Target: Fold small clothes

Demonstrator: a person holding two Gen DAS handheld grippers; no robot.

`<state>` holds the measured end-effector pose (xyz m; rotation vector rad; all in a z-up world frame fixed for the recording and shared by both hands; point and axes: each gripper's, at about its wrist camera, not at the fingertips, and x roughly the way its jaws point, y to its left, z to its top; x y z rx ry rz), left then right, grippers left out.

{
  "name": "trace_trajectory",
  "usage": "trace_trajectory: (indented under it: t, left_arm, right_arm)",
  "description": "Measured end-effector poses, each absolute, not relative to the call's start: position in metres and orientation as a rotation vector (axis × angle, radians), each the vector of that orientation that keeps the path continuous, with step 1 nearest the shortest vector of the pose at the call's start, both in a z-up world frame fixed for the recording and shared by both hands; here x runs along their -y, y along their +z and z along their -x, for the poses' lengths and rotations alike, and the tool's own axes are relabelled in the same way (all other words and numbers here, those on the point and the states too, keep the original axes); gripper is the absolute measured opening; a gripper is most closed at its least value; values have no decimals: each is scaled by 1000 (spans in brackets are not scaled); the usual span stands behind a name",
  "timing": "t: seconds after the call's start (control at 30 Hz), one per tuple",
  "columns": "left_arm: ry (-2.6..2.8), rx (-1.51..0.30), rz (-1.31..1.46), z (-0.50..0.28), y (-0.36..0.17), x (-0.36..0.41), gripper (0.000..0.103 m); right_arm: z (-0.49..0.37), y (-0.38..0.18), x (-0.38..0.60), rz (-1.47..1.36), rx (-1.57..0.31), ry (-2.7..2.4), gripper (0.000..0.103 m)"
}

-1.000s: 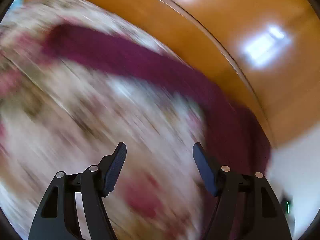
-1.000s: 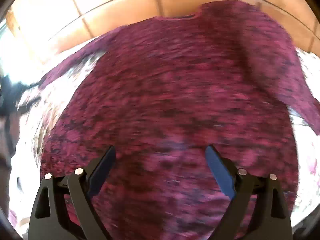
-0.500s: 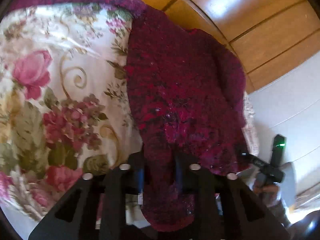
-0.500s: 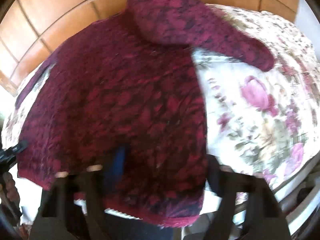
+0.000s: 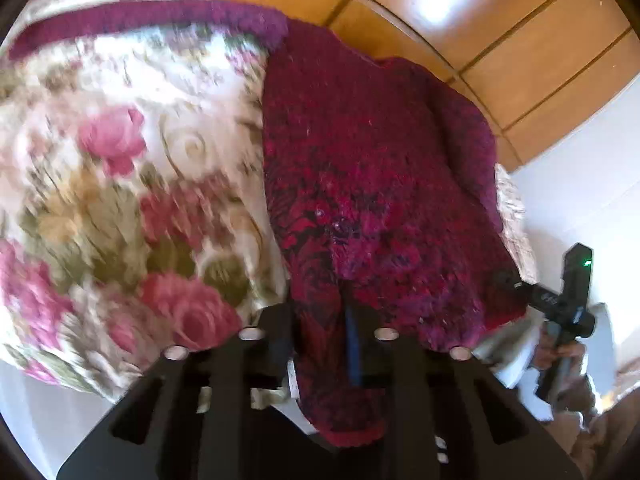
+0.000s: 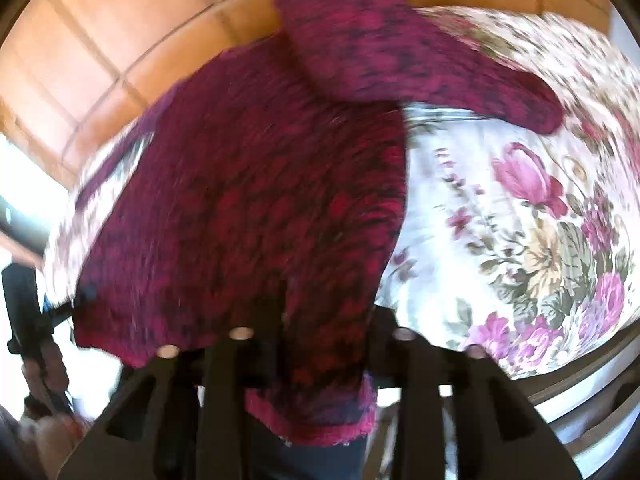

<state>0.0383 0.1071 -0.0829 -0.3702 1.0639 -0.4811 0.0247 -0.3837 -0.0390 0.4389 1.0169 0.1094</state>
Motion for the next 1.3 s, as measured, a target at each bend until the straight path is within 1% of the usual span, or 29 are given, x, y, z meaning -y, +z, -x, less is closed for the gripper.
trace_trajectory:
  t: [0.03,0.07,0.1,0.13,0.2,0.27,0.37,0.43,0.47,0.53,0.57,0.6,0.67,0.7,0.87,0.97,1.07,1.17,1.23,1.27,1.3]
  left_arm:
    - [-481,-1051,360,-39,-78,-107,38]
    - [-475,-1030,349,-42,-73,-108,43]
    - [-460,-1002,343,-46,-67,-109,52]
    - [-456,-986,347,-50,-62,-111,56]
    - [-431,-953,346,-61,-52,-112,57]
    - [-418,-929,332,-71,-45,-108,57]
    - [-410,-921,338,-84,-42,-98,57]
    - [-419,-925,329,-86,-41,-88,57]
    - [-425,-927,321,-89,-41,-82,57]
    - [-441,-937,298,-95,-43,-68,57]
    - [-446,-941,284,-97,-45,-62,57]
    - [-458,-946,266,-99,-45,-53,57]
    - [-479,-953,235,-99,-45,-41,57]
    - [-487,-960,215,-102,-47,-33,57]
    - [-505,-1019,172,-123,-64,-7,57]
    - [-504,-1042,166,-129,-74,1,57]
    - [-492,-1050,171,-131,-80,3,57]
    - [-485,-1053,174,-131,-83,3,57]
    - [-485,-1054,170,-131,-83,2,57]
    - [-485,-1054,169,-130,-83,1,57]
    - [-483,-1055,170,-130,-83,1,57]
  right_arm:
    - [-28,-38,396,-503,-986,94,59]
    - [-32,-37,411,-577,-947,79,69]
    - [-36,-37,424,-645,-909,66,73]
    - [-44,-38,442,-740,-863,50,74]
    - [-58,-44,464,-887,-797,47,81]
    - [-77,-58,487,-1052,-719,40,85]
    - [-104,-81,506,-1217,-675,31,85]
    - [-120,-91,518,-1283,-637,13,84]
    - [-127,-89,520,-1280,-629,3,77]
    - [-142,-82,523,-1242,-641,-2,55]
    - [-147,-77,526,-1211,-649,-13,34]
    - [-150,-74,528,-1185,-651,-29,24]
    - [-153,-56,544,-1098,-632,-79,17]
    - [-149,-48,543,-1054,-625,-106,17]
    - [-162,13,569,-657,-576,-352,16]
    - [-171,33,582,-429,-557,-501,16]
    - [-182,29,591,-277,-588,-591,16]
    - [-208,3,596,-153,-672,-659,16]
    - [-221,-20,601,-146,-743,-670,17]
    - [-218,-31,608,-154,-770,-676,27]
    - [-217,-42,616,-177,-801,-684,45]
